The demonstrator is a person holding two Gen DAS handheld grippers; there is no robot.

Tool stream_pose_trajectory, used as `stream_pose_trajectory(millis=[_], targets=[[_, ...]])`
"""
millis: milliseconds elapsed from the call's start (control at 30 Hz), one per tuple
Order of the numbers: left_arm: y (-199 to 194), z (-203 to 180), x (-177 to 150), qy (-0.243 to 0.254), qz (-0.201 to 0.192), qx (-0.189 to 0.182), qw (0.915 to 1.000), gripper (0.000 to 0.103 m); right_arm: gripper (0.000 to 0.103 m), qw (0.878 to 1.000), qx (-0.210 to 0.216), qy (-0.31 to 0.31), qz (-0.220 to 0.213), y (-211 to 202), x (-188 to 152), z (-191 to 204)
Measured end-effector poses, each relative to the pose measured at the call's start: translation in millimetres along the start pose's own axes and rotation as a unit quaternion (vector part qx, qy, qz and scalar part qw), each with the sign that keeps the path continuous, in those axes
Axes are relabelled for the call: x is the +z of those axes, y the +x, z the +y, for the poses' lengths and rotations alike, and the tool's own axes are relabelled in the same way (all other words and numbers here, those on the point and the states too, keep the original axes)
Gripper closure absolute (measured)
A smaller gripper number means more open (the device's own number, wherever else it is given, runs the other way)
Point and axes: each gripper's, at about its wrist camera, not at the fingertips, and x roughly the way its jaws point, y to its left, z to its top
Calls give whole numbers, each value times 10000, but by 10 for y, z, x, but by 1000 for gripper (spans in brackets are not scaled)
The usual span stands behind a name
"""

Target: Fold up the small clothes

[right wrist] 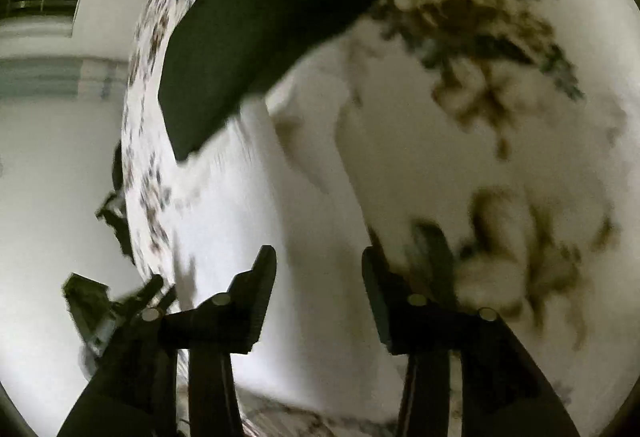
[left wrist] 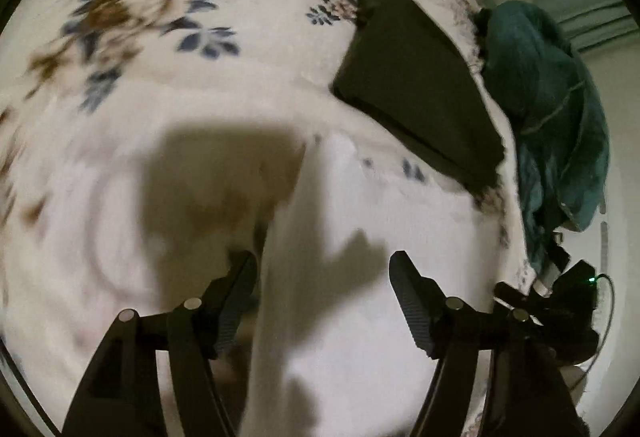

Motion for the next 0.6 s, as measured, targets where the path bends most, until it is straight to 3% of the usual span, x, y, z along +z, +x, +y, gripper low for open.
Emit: stream_pose_trajectory(millis=[33,67,100,133,167,233,333,400,467,600], targets=[[88,6,76,35,53,-52,10000,40,56,10000,-72,-49,24,25,70,13],[181,-4,156,114,83,-66,9999,60,56,9996,-221,-162,10,109,150,87],[224,-31,211,219,98,43,9997,92,71,9987,-387,-332,-76,184,198,201],[223,-52,251,263,76,51,9996,92,92,9976,-472,-479,-178,201,220,284],[171,-75,249,266,-55,14,9996,92,98,9963,-513,-627,-288,162,259,349],[18,-63,248,300,-348,106,9989,94,99,9931,-639,-723,-672,-14,335,387],[100,154,276,28,-241,86,9997,94,99,9909,-838,-476,-935,-46,462,362],[303,276,272,-82,5,241,9997,94,100,9909,-1054,-426,-714,176,538,345],[386,340,254,-180,148,161,9996,93,100,9896,-1254,-492,-512,302,607,300],[226,344,269,-248,256,-236,9991,85,97,9938,-1011,-448,-148,398,664,289]])
